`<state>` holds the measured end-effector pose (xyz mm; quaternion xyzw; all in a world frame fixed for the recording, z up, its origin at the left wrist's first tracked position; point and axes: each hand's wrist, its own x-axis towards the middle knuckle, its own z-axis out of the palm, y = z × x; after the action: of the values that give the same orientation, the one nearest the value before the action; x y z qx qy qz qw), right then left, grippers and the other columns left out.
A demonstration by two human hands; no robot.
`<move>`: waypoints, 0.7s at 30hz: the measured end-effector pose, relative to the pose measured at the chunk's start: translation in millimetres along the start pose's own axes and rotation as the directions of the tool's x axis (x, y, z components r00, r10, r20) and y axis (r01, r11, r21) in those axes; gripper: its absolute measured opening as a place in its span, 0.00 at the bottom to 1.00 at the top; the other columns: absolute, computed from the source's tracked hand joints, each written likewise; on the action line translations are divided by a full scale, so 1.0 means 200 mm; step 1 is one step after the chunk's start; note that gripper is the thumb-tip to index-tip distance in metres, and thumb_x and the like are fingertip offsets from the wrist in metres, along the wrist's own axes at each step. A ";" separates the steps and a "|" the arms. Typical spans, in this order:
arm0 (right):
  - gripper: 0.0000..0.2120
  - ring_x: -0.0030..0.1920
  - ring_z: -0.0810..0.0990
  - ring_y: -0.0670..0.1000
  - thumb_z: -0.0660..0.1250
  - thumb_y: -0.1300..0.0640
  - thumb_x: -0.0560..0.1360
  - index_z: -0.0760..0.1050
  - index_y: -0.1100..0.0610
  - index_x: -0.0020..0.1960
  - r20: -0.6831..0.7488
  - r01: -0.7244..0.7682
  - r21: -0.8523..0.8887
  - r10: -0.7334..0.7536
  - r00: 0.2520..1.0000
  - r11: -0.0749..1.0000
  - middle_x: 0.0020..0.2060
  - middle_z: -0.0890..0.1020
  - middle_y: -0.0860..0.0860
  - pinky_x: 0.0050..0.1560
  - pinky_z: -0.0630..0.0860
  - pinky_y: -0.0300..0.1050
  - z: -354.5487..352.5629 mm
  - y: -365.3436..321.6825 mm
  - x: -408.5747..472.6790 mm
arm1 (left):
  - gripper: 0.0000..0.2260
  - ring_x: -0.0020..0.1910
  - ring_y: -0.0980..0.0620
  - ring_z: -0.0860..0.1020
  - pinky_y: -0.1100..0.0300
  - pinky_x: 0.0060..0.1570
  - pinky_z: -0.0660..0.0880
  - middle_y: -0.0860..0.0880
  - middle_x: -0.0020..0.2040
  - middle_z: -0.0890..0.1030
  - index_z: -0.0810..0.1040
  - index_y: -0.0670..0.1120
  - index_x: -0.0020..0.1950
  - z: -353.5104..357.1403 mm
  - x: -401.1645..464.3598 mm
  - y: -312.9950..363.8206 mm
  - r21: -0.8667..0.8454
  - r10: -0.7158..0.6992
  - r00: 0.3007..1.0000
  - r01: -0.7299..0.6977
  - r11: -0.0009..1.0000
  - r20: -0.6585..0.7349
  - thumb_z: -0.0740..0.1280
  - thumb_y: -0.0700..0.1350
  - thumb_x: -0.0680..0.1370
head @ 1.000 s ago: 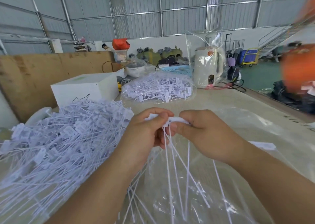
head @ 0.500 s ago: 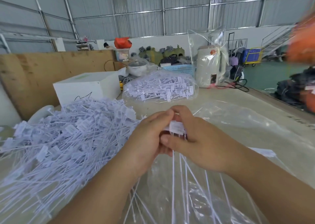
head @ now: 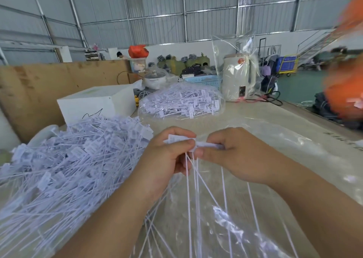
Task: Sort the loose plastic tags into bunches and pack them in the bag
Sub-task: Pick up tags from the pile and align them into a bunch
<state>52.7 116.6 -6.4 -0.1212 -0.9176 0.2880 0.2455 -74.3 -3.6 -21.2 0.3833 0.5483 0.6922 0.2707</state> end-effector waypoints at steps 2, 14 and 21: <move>0.23 0.23 0.63 0.44 0.69 0.44 0.74 0.64 0.53 0.28 -0.057 -0.009 0.045 0.011 0.998 0.999 0.21 0.65 0.45 0.26 0.59 0.38 0.00 -0.01 0.01 | 0.10 0.23 0.50 0.73 0.63 0.23 0.70 0.41 0.31 0.77 0.83 0.48 0.40 0.02 0.00 0.00 -0.049 0.027 0.999 -0.029 0.998 -0.034 0.68 0.34 0.75; 0.17 0.30 0.70 0.46 0.62 0.38 0.75 0.71 0.52 0.48 -0.246 0.124 0.210 -0.070 0.967 0.970 0.29 0.72 0.49 0.35 0.69 0.50 0.05 -0.03 -0.01 | 0.06 0.22 0.52 0.73 0.64 0.22 0.70 0.43 0.30 0.78 0.82 0.46 0.41 0.06 -0.03 0.04 -0.254 -0.022 1.000 0.025 0.967 0.014 0.67 0.36 0.73; 0.38 0.49 0.76 0.39 0.55 0.29 0.73 0.44 0.40 0.76 0.020 0.076 -0.181 -0.074 0.997 0.980 0.54 0.78 0.39 0.48 0.69 0.38 0.12 -0.07 -0.06 | 0.07 0.32 0.49 0.80 0.60 0.29 0.76 0.43 0.37 0.82 0.83 0.48 0.40 0.04 -0.04 0.03 -0.161 -0.043 0.997 0.053 0.985 0.065 0.73 0.48 0.64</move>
<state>49.1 89.7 -18.5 -0.1065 -0.9456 0.1943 0.2383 -62.9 -7.8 -17.1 0.3675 0.4904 0.7159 0.3345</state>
